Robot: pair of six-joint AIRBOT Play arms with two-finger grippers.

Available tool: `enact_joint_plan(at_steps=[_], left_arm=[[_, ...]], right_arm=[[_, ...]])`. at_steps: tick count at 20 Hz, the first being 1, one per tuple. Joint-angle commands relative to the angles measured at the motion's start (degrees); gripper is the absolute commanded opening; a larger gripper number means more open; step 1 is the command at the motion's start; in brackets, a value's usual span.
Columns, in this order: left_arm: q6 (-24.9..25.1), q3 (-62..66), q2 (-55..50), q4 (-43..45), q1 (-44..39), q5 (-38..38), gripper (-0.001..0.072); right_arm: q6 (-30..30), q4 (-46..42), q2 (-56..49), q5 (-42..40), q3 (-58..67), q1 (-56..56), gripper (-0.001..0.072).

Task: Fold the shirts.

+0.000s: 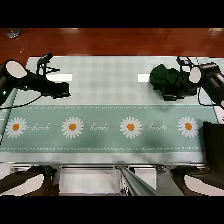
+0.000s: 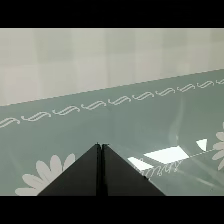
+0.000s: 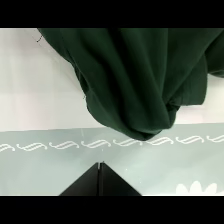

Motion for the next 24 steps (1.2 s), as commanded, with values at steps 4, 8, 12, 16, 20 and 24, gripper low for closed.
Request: enact_joint_plan(at_steps=[4, 8, 12, 16, 20, 24], left_arm=[[0.02, -0.02, -0.04, 0.02, -0.04, 0.0, 0.002], [0.02, -0.02, -0.04, 0.02, -0.04, 0.0, 0.002], [0.02, -0.02, -0.04, 0.02, -0.04, 0.0, 0.002], [0.02, -0.02, -0.04, 0.02, -0.04, 0.02, 0.002], [0.02, -0.02, -0.39, 0.02, -0.04, 3.48, 0.002], [0.04, -0.02, -2.75, 0.09, -0.02, 12.79, 0.0227]], right_arm=[[0.0, 0.02, 0.0, 0.02, -0.02, 0.04, 0.0031], [0.0, 0.02, 0.0, 0.02, -0.02, 0.04, 0.0031], [0.0, 0.02, 0.0, 0.02, -0.02, 0.04, 0.0031], [0.02, 0.5, -0.02, -2.16, -0.02, 0.04, 0.0031], [0.02, 0.55, -0.02, -7.17, -0.02, 0.04, 0.0032], [2.23, -7.21, -0.09, -19.82, -0.02, -0.28, 0.064]])
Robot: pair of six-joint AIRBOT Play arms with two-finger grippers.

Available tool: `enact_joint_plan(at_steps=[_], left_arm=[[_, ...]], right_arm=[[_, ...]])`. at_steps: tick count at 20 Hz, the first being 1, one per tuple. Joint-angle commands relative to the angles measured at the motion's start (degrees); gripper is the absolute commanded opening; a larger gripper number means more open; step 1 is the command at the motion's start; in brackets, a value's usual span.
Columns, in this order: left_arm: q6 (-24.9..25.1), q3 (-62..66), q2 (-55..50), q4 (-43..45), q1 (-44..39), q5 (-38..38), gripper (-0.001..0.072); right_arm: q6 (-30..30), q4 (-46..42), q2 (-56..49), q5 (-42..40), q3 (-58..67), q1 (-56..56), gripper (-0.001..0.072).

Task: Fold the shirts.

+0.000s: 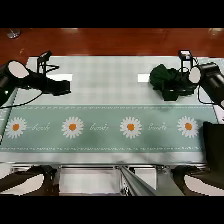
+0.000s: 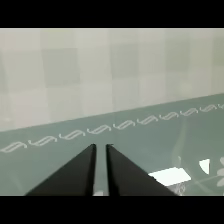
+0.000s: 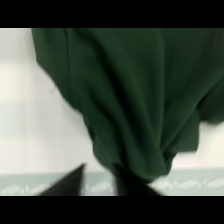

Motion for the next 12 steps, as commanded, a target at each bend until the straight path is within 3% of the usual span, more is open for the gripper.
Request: enact_joint_plan(at_steps=[1, 2, 4, 6, 12], left_arm=[[0.02, -0.02, -2.03, 0.28, 0.09, 8.9, 0.0667], [-0.02, 0.02, -2.78, 1.01, 0.22, 11.61, 0.0702], [0.0, 0.02, -3.43, 2.19, 0.94, 15.45, 0.0701], [0.0, 0.02, -3.82, 2.58, 1.9, 17.86, 0.07], [-0.02, 0.02, -4.0, 2.58, 4.52, 17.99, 0.07]], right_arm=[[5.01, -8.85, -0.02, -12.72, 0.0, -0.94, 0.0631], [9.22, -12.02, -0.04, -15.69, 0.0, -2.27, 0.063], [16.94, -14.4, -0.83, -20.39, 0.37, -7.23, 0.063], [17.81, -11.63, -4.46, -20.11, 1.84, -12.55, 0.063], [-2.58, 13.16, -20.85, -9.14, 10.03, -15.06, 0.063]])
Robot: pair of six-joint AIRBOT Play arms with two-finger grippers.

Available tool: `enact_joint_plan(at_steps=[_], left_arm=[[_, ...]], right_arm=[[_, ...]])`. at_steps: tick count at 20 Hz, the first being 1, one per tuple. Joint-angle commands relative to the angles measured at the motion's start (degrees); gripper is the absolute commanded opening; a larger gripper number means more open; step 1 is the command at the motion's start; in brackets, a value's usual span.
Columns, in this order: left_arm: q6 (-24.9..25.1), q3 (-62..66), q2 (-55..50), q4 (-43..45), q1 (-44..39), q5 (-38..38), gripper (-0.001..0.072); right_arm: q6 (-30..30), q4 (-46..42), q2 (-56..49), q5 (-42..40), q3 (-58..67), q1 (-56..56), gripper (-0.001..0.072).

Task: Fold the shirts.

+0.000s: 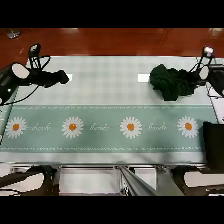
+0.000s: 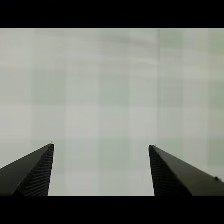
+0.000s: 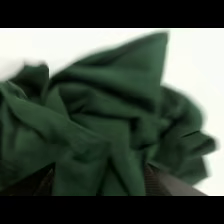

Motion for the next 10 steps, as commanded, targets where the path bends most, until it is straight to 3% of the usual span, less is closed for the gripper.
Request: enact_joint_plan(at_steps=[1, 2, 3, 4, 5, 7, 10], left_arm=[[-0.02, 0.02, -0.13, 0.2, 1.14, -0.24, 0.07], [-0.02, 0.04, -0.07, 0.2, 1.16, -2.14, 0.07], [0.0, 0.15, 0.0, 0.28, 1.22, -4.72, 0.07], [-0.02, 0.68, 0.07, 0.87, 1.53, -8.33, 0.07], [-0.02, 1.62, 0.2, 1.6, 2.14, -12.17, 0.07], [0.2, 3.96, 1.51, 2.78, 4.63, -20.17, 0.07], [2.86, 4.57, 7.61, 2.29, 9.66, -27.15, 0.07]], right_arm=[[-9.79, 13.27, -8.92, 8.61, 6.12, -0.28, 0.0627], [-11.13, 14.78, -10.62, 12.13, 8.48, 0.2, 0.0591], [-13.27, 16.2, -11.63, 15.87, 10.97, 0.74, 0.0394], [-15.89, 17.75, -11.78, 18.86, 13.07, 1.22, 0.0093], [-18.88, 19.85, -11.45, 21.99, 15.65, 1.53, 0.0031], [-20.41, 20.83, -8.79, 26.47, 21.22, 1.6, 0.0031], [-19.74, 21.0, 1.44, 23.58, 25.75, 1.6, 0.003]])
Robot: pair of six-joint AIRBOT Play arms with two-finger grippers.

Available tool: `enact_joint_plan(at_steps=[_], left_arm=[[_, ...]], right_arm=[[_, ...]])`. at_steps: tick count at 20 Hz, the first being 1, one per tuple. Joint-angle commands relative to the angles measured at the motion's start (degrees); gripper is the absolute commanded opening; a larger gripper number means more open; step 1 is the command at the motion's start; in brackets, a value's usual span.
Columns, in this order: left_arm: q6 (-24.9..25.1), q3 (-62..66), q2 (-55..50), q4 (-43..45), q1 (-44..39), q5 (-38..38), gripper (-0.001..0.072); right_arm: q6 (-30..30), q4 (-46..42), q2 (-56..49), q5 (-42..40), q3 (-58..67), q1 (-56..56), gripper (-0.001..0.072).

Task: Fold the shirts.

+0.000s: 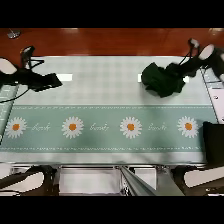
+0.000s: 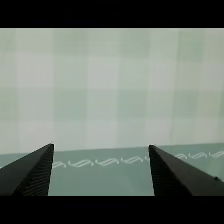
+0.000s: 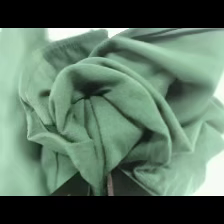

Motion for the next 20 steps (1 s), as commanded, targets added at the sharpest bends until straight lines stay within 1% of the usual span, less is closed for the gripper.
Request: enact_joint_plan(at_steps=[1, 2, 3, 4, 6, 7, 11, 13, 16, 18, 20], left_arm=[[2.03, 1.07, 7.15, -1.84, 4.72, -9.9, 0.07], [3.06, 0.96, 11.23, -6.19, 5.31, -10.78, 0.07], [6.25, 0.17, 16.2, -11.04, 5.14, -10.88, 0.07], [7.61, -1.03, 20.94, -13.86, 4.28, -10.47, 0.07], [7.3, -4.44, 29.9, -14.23, 1.99, -10.03, 0.07], [6.27, -6.84, 33.94, -14.23, 1.18, -10.05, 0.07], [2.71, -17.33, 45.75, -14.25, 0.46, -9.99, 0.0699], [1.86, -22.14, 49.03, -14.27, 0.46, -9.99, 0.0699], [1.27, -27.52, 50.73, -14.49, 0.46, -10.01, 0.0699], [1.27, -29.46, 50.71, -14.69, 0.46, -9.51, 0.0699], [1.31, -30.51, 50.71, -14.69, 0.46, -8.68, 0.0699]], right_arm=[[-1.66, 4.02, 10.62, 1.09, 5.07, 0.24, 0.003], [-2.19, 6.25, 14.47, 1.22, 5.01, 0.44, 0.003], [-3.69, 6.69, 18.29, 0.92, 5.03, 1.36, 0.003], [-5.01, 5.57, 21.94, -0.07, 5.03, 2.71, 0.003], [-4.98, 3.06, 28.09, -2.27, 5.03, 5.11, 0.003], [-4.98, 2.91, 30.93, -3.04, 5.03, 6.23, 0.003], [-5.01, 2.97, 39.43, -5.18, 5.03, 11.32, 0.003], [-5.07, 3.28, 42.23, -3.58, 5.03, 15.45, 0.003], [-4.9, 2.89, 43.91, -1.49, 5.01, 25.14, 0.0029], [-2.84, 2.78, 43.6, -1.49, 4.31, 31.78, 0.0029], [0.94, -0.33, 43.28, -1.22, 0.2, 37.75, 0.0029]])
